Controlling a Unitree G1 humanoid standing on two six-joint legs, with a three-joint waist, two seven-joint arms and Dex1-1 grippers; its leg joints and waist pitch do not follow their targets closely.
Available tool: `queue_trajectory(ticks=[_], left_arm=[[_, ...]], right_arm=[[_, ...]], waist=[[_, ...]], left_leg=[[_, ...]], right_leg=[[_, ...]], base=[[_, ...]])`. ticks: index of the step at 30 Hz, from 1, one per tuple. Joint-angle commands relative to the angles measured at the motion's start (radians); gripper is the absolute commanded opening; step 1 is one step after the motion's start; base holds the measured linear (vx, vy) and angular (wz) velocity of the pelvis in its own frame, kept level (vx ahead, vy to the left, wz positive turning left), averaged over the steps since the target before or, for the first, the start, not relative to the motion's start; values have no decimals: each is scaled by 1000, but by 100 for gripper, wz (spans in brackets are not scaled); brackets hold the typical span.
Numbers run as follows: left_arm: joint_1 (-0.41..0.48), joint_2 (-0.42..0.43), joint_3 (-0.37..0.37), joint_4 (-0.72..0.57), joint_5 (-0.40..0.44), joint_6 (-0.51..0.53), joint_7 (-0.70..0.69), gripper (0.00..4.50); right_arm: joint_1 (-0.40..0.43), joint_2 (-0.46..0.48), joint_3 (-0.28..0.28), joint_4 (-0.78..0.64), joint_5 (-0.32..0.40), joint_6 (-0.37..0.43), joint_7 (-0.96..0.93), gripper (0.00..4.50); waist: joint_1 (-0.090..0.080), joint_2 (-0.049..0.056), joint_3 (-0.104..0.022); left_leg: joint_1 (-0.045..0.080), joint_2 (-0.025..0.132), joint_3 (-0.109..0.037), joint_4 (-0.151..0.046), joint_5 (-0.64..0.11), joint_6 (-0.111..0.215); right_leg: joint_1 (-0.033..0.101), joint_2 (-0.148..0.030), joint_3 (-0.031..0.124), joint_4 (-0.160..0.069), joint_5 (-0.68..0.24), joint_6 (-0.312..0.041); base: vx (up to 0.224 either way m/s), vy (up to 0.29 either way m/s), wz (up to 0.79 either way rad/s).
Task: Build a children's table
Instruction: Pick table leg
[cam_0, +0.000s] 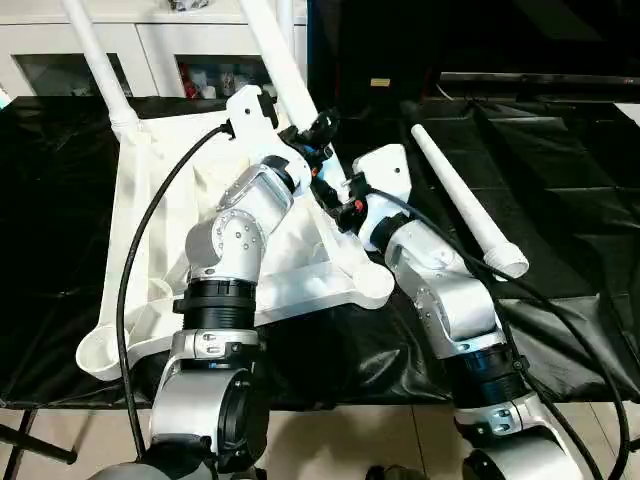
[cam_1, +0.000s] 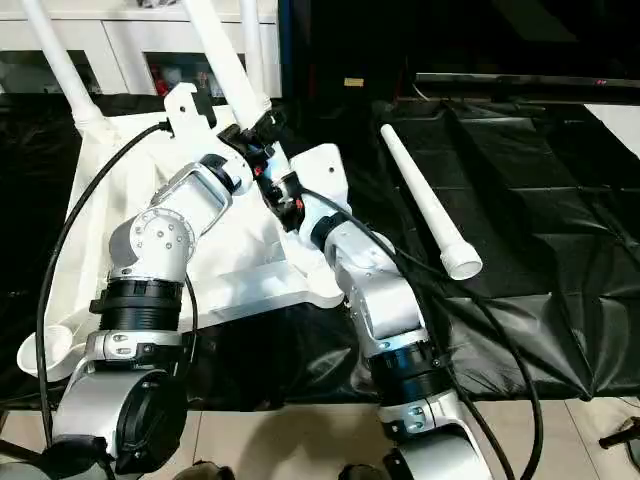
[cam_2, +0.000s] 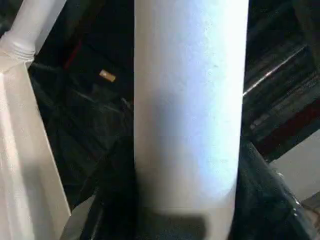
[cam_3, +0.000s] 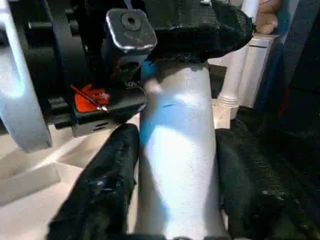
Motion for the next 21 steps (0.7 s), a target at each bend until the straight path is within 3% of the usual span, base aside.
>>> queue_trajectory(ticks=[1,2,5,7,8,9,10,11,15,21], left_arm=[[9,-5,-35,-24,9,-8,-26,193],[10,-1,-38,-26,10,-10,-30,193],[16,27,-56,-31,17,-12,-66,193],[17,32,-60,-33,17,-11,-75,193],[21,44,-71,-38,16,-4,-100,193],[25,52,-82,-45,14,3,-122,193],[25,52,-82,-45,14,3,-122,193],[33,65,-102,-58,9,16,-161,193],[44,78,-133,-74,6,32,-209,193],[67,98,-184,-123,-32,66,-325,193]], right_arm=[[-19,-22,-11,-13,26,7,39,286],[-26,-51,-30,-22,59,30,87,292],[-39,-178,-104,-55,187,128,277,294],[-39,-204,-118,-60,212,143,315,294],[-42,-254,-163,-63,278,202,383,294],[-50,-283,-198,-48,317,240,411,294],[-50,-283,-198,-48,317,240,411,294],[-62,-326,-245,-21,376,290,462,294],[-74,-364,-264,12,428,340,519,294],[-90,-410,-227,34,463,417,615,294]], waist=[[0,-6,-86],[1,-10,-86],[5,-8,-86],[10,-11,-88],[9,-14,-89],[9,-17,-90],[12,-16,-91],[10,-19,-92],[8,-20,-89],[11,-24,-89]], left_leg=[[18,3,-4,-59,-170,47],[18,3,-4,-58,-165,52],[21,3,-3,-55,-167,71],[13,4,-4,-52,-130,88],[14,2,-3,-50,-122,98],[14,2,-2,-48,-118,103],[14,3,-3,-48,-110,108],[13,2,-2,-46,-107,112],[13,3,0,-44,-119,108],[15,4,-2,-45,-137,89]], right_leg=[[70,-28,31,-66,-180,-154],[74,-26,30,-65,-169,-157],[75,-24,31,-65,-163,-163],[81,-27,31,-58,-121,-180],[81,-26,31,-57,-117,-187],[82,-27,31,-58,-117,-190],[82,-29,31,-57,-124,-200],[83,-29,29,-57,-132,-205],[78,-29,28,-61,-176,-208],[77,-31,26,-65,-240,-191]], base=[[0,0,0],[0,0,0],[0,0,0],[0,0,0],[0,0,0],[0,0,0],[0,0,0],[0,0,0],[0,0,0],[0,0,0]])
